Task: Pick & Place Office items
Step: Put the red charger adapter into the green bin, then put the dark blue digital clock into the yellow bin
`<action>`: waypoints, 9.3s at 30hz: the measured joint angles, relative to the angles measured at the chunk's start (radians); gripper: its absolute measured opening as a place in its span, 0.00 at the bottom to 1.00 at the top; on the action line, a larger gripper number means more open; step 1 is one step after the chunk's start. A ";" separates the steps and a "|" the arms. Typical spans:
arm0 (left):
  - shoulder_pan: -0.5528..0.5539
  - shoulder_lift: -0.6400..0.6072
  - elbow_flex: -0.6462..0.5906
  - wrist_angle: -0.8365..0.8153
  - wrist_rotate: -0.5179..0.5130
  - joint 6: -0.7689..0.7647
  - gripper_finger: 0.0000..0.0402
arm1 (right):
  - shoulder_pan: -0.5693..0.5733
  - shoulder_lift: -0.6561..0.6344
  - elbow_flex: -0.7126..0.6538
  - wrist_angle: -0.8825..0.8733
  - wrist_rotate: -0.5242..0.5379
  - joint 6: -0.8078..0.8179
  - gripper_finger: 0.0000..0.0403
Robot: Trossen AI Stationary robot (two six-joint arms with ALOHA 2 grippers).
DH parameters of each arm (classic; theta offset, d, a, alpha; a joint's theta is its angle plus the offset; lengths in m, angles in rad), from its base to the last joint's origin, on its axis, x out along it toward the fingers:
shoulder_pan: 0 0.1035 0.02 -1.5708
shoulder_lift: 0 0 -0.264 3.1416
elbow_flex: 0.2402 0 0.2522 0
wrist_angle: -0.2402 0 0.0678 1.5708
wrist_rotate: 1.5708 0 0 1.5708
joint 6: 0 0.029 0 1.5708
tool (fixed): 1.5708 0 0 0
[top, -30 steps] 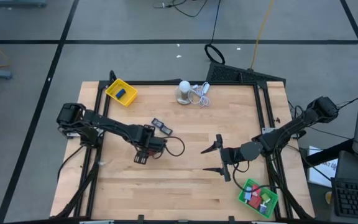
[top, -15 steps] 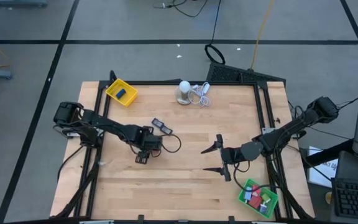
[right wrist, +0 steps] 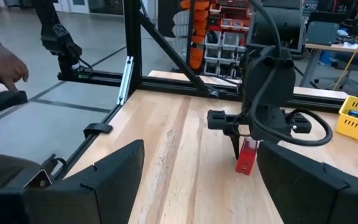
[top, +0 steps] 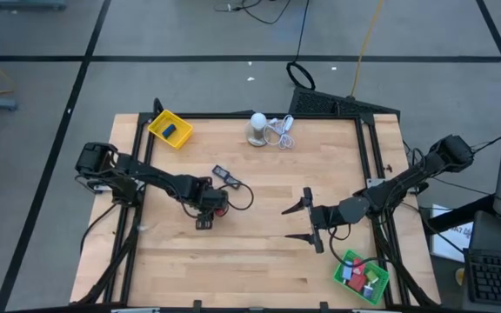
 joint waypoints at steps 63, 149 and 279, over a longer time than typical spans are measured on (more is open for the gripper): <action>-0.100 0.020 0.319 0.440 -0.115 -0.135 0.35 | -0.192 0.312 -0.001 0.314 -0.060 0.110 0.28; -0.029 -1.046 -0.673 1.020 -0.298 -0.023 0.68 | 0.807 -0.040 0.067 -0.913 -0.211 1.829 0.57; 0.443 -0.295 0.018 0.153 -0.079 0.214 0.35 | -0.673 0.091 -0.300 0.529 -0.474 0.198 0.49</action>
